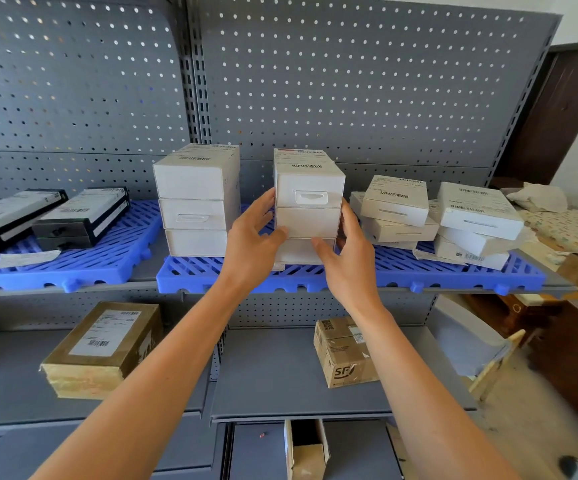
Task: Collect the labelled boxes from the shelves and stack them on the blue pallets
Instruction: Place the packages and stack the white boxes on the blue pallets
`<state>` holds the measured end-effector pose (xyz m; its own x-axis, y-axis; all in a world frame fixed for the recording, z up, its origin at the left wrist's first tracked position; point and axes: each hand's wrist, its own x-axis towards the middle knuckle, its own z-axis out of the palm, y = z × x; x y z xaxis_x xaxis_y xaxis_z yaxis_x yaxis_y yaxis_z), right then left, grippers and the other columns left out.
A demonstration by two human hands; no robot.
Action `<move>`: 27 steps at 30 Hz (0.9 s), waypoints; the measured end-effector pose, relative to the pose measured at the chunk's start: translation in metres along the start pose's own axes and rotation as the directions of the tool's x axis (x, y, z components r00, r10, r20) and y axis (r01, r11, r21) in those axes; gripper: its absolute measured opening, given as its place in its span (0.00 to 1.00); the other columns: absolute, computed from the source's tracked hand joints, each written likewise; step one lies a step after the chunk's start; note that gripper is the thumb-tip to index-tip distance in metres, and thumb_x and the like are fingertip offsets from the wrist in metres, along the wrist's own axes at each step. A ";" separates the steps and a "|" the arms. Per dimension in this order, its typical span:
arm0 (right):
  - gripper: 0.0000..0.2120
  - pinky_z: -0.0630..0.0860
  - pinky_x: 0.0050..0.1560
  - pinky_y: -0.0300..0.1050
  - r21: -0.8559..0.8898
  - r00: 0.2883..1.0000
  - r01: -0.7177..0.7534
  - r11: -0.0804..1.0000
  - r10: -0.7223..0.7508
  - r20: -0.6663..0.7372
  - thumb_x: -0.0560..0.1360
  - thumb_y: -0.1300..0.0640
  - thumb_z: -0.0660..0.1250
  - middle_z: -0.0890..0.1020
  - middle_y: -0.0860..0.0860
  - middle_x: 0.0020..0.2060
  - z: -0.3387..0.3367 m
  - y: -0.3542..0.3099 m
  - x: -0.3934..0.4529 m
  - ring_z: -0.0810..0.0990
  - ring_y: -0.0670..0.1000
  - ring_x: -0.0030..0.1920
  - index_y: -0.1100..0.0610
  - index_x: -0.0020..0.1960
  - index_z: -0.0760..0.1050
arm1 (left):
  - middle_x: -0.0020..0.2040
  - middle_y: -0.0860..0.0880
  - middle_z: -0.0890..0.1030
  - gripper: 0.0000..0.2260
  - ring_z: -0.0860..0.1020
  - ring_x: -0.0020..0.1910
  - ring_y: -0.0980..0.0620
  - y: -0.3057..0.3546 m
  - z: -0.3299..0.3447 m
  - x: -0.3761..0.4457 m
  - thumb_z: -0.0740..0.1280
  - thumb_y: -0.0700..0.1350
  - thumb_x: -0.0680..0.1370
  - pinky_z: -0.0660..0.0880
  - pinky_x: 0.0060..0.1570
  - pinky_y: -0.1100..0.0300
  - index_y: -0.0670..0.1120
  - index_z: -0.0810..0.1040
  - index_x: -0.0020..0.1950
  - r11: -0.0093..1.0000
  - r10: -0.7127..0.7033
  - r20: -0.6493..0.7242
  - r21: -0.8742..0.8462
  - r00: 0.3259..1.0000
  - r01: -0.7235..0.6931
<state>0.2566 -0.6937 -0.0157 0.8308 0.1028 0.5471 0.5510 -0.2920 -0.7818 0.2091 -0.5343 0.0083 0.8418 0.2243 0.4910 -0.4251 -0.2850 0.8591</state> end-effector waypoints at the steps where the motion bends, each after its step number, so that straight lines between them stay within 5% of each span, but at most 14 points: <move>1: 0.37 0.76 0.66 0.48 0.002 1.000 -0.009 1.000 0.009 0.005 0.77 0.61 0.71 0.76 0.43 0.68 0.000 0.001 -0.001 0.75 0.42 0.66 0.47 0.80 0.58 | 0.71 0.57 0.75 0.29 0.72 0.72 0.56 -0.001 0.001 -0.002 0.66 0.32 0.78 0.71 0.71 0.49 0.52 0.69 0.77 1.000 0.002 -0.004 0.010 1.000 -0.002; 10: 0.32 0.76 0.66 0.47 0.062 0.998 -0.058 0.996 0.057 0.016 0.78 0.61 0.68 0.77 0.41 0.65 0.003 -0.002 -0.003 0.75 0.40 0.65 0.46 0.78 0.61 | 0.73 0.56 0.74 0.33 0.73 0.71 0.56 -0.009 0.002 -0.002 0.65 0.29 0.77 0.76 0.66 0.53 0.52 0.67 0.78 0.999 -0.034 -0.004 0.019 0.999 0.034; 18: 0.29 0.77 0.64 0.49 0.051 0.995 -0.075 0.996 0.071 0.075 0.77 0.63 0.65 0.79 0.42 0.63 0.006 -0.006 0.013 0.77 0.42 0.63 0.46 0.75 0.65 | 0.73 0.53 0.75 0.36 0.72 0.72 0.52 -0.007 -0.005 0.008 0.63 0.29 0.71 0.74 0.68 0.46 0.51 0.68 0.78 0.997 -0.078 0.007 -0.021 0.997 0.078; 27: 0.29 0.77 0.64 0.45 0.062 0.991 -0.087 0.994 0.080 0.106 0.77 0.65 0.65 0.80 0.42 0.63 0.009 -0.010 0.018 0.77 0.41 0.63 0.48 0.75 0.65 | 0.65 0.55 0.81 0.35 0.77 0.67 0.53 -0.001 -0.007 0.013 0.59 0.26 0.71 0.76 0.66 0.49 0.53 0.74 0.73 0.998 -0.064 0.028 -0.020 0.998 0.065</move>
<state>0.2667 -0.6803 -0.0012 0.8759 0.1788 0.4481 0.4805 -0.2407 -0.8433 0.2183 -0.5249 0.0151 0.8764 0.2155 0.4307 -0.3764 -0.2514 0.8917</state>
